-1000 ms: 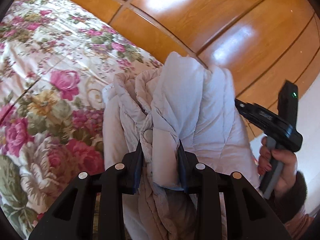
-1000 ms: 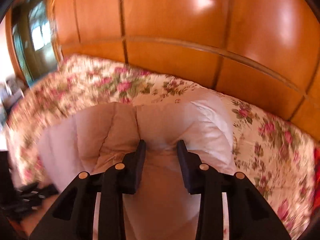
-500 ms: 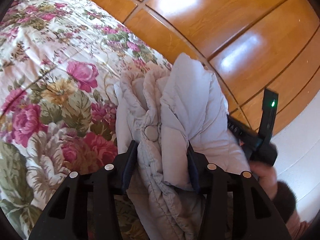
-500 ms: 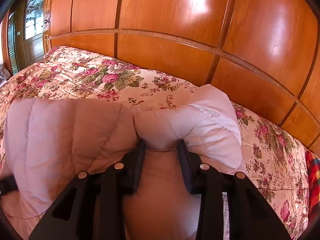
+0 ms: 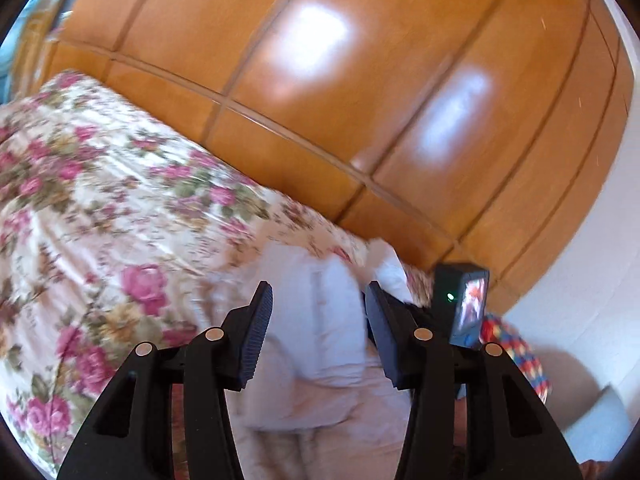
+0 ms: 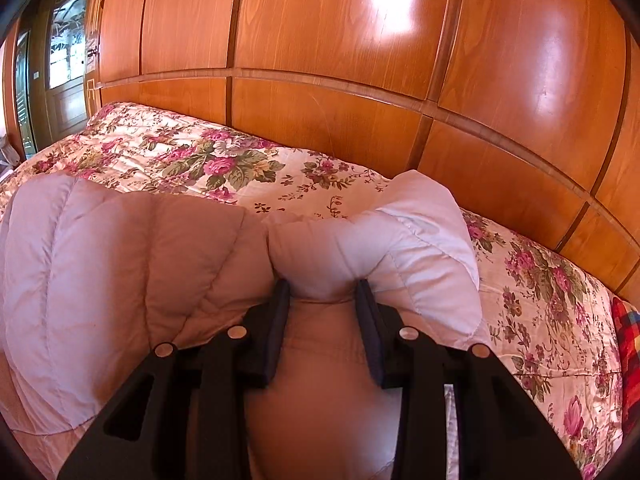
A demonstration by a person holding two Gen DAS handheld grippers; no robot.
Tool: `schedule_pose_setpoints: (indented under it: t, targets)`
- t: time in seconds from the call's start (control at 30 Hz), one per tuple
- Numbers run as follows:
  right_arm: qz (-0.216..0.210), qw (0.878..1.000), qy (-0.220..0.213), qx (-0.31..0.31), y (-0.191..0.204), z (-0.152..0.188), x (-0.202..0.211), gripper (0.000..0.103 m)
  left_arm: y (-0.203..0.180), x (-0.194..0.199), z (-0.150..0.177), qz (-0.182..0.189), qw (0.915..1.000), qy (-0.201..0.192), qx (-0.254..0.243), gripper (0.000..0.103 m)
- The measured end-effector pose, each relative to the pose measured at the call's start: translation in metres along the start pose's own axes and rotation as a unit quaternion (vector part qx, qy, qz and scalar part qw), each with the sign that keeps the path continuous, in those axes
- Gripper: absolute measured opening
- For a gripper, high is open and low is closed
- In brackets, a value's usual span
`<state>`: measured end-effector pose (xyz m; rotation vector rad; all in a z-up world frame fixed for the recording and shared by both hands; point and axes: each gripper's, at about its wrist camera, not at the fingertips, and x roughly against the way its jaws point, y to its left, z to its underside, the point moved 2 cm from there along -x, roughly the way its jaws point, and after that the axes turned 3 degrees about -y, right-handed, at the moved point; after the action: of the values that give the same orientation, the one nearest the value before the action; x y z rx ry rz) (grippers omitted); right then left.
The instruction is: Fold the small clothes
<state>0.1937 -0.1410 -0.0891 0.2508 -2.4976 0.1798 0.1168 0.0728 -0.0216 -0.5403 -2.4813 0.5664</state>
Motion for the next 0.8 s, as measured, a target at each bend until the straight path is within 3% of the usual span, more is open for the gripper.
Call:
schedule_pose_setpoints:
  t: [0.1, 0.17, 0.3, 0.4, 0.57, 0.7, 0.8]
  targets:
    - [-0.002, 1.0, -0.007, -0.006, -0.001, 0.001, 0.002, 0.034, -0.027, -0.03, -0.003, -0.004, 0.9985, 0.039, -0.038, 0.047]
    - [-0.004, 1.0, -0.01, -0.012, -0.003, 0.002, 0.004, 0.034, -0.033, -0.046, -0.002, -0.02, 0.9976, 0.042, -0.051, 0.047]
    - [-0.018, 0.999, -0.012, -0.029, -0.006, 0.001, 0.006, 0.035, -0.016, -0.083, 0.006, -0.089, 0.992, 0.072, -0.052, 0.046]
    - [-0.02, 0.999, -0.012, -0.025, -0.002, -0.001, 0.007, 0.036, 0.005, -0.097, 0.024, -0.111, 0.9893, 0.077, -0.055, 0.045]
    - [-0.006, 1.0, -0.017, -0.007, 0.006, -0.003, 0.02, 0.043, 0.016, -0.096, 0.039, -0.11, 0.9907, 0.058, -0.056, 0.045]
    - [-0.015, 1.0, -0.02, -0.017, -0.001, -0.002, 0.037, 0.056, 0.023, -0.092, 0.04, -0.096, 0.9924, 0.062, -0.047, 0.045]
    - [-0.032, 0.998, -0.008, -0.045, -0.014, 0.0, 0.036, 0.058, 0.027, -0.09, 0.041, -0.089, 0.9932, 0.062, -0.043, 0.045]
